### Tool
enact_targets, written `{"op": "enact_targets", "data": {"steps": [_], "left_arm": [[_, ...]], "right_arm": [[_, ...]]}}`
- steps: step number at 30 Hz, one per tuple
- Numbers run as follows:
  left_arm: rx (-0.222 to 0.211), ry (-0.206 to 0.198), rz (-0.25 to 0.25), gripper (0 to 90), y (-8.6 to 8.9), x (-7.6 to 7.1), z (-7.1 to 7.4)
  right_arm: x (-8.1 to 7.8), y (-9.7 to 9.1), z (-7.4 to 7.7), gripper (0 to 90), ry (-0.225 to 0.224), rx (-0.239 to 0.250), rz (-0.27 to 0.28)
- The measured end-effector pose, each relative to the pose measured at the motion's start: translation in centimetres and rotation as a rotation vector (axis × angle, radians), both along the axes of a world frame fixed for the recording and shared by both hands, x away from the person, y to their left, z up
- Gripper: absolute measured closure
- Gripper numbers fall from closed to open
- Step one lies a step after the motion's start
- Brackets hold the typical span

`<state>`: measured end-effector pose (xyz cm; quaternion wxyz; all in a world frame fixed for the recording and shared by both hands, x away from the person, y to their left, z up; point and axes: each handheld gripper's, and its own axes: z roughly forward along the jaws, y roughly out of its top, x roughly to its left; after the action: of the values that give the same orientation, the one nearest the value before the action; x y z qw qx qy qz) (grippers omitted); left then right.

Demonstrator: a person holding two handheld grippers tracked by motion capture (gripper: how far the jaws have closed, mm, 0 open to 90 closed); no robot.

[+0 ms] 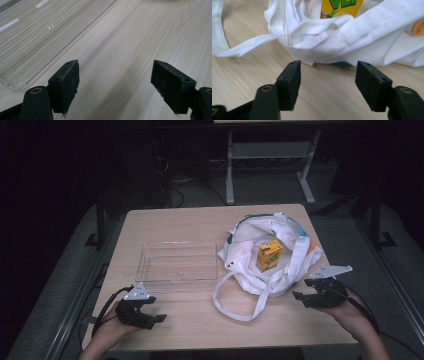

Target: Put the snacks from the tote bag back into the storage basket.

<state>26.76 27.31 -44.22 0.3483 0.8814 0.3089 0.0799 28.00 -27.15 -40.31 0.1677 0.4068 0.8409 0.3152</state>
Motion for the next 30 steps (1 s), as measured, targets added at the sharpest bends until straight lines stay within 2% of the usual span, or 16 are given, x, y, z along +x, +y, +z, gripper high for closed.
{"op": "enact_targets", "data": {"steps": [6,9,12,20,30], "left_arm": [[-0.001,0.005,0.003,22.4,0.0,-0.1,0.0],[0.004,-0.004,-0.002,22.5,0.1,-0.1,0.1],[0.004,-0.002,0.001,22.4,0.1,-0.1,0.2],[0.002,-0.003,-0.001,22.5,0.1,-0.2,0.3],[0.002,-0.001,-0.002,22.4,0.1,-0.2,0.3]], "right_arm": [[0.7,0.3,0.7,43.8,-0.013,0.015,0.008],[1.0,0.6,1.0,47.7,-0.005,0.018,0.023],[1.6,0.9,1.5,55.5,-0.005,0.03,0.026],[2.4,1.3,2.0,67.0,0.013,0.03,0.036],[3.8,1.7,2.7,87.6,0.032,0.036,0.048]]}}
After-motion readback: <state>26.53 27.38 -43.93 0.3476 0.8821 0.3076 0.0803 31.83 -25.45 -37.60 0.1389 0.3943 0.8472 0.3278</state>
